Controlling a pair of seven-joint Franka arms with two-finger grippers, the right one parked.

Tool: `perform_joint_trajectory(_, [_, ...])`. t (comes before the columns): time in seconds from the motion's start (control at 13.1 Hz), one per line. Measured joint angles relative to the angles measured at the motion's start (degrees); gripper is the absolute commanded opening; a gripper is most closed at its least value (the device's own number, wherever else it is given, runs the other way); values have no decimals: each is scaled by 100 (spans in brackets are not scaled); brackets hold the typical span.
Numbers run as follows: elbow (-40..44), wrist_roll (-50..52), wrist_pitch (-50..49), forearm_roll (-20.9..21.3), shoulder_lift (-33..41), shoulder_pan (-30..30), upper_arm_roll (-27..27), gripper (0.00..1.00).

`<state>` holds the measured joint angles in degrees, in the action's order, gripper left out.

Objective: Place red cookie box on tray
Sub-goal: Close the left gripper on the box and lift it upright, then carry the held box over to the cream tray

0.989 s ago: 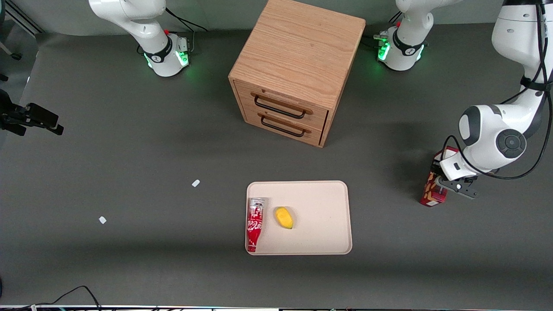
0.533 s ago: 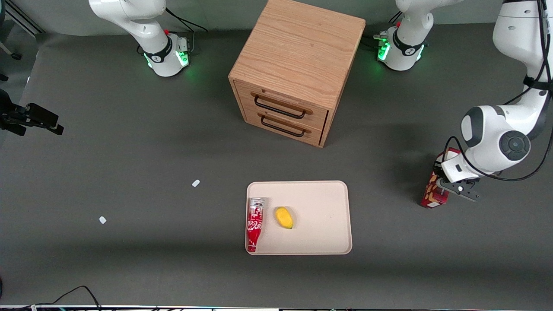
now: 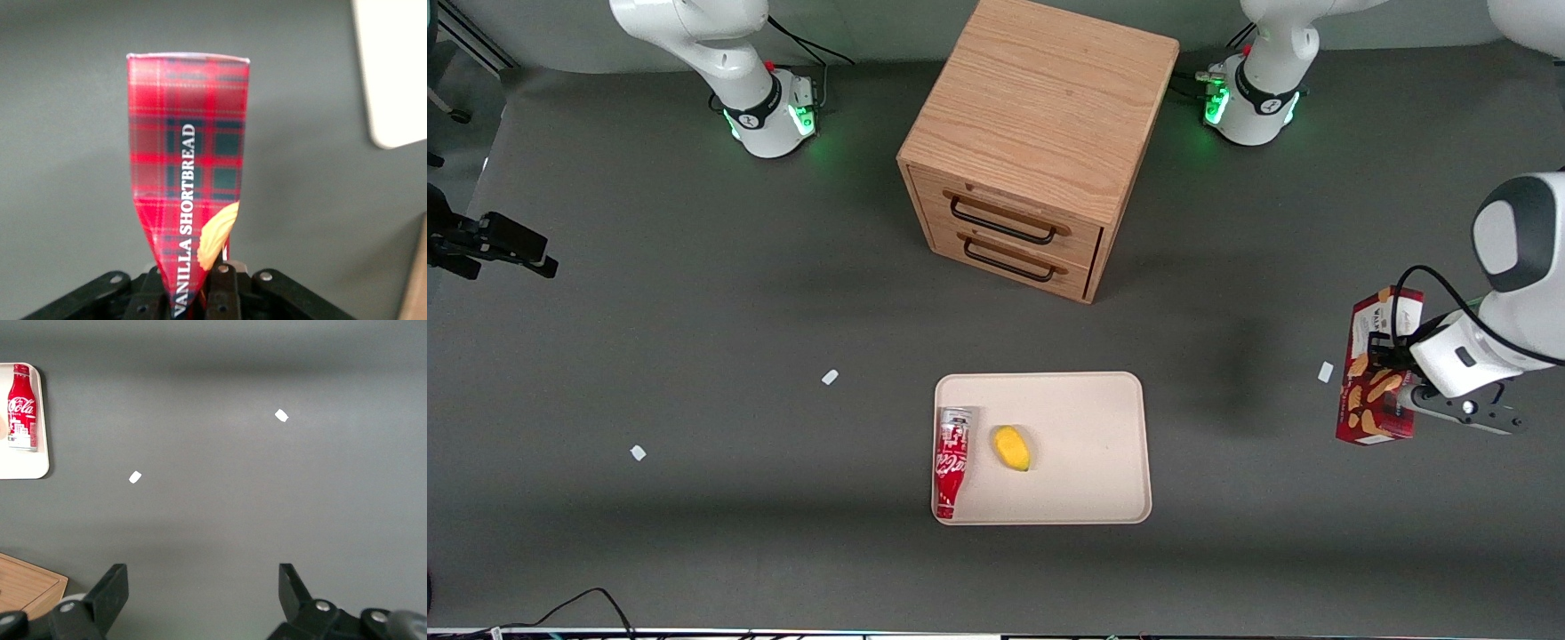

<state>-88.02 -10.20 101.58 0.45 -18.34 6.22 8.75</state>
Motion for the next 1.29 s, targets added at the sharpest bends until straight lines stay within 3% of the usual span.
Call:
perform_joint_trajectory(0.3, [1573,1666,-1008,-285,-541,-714,25,0])
perform_joint_trajectory(0.61, [2484,3107,-520,-468,-1613,-1367,33,0])
perform_joint_trajectory(0.99, [2711,3419,626,-433,-2733,-1960,18,0])
perform_joint_trajectory(1.29, [2694,3429,923,-63,-3201,-2217,7,0])
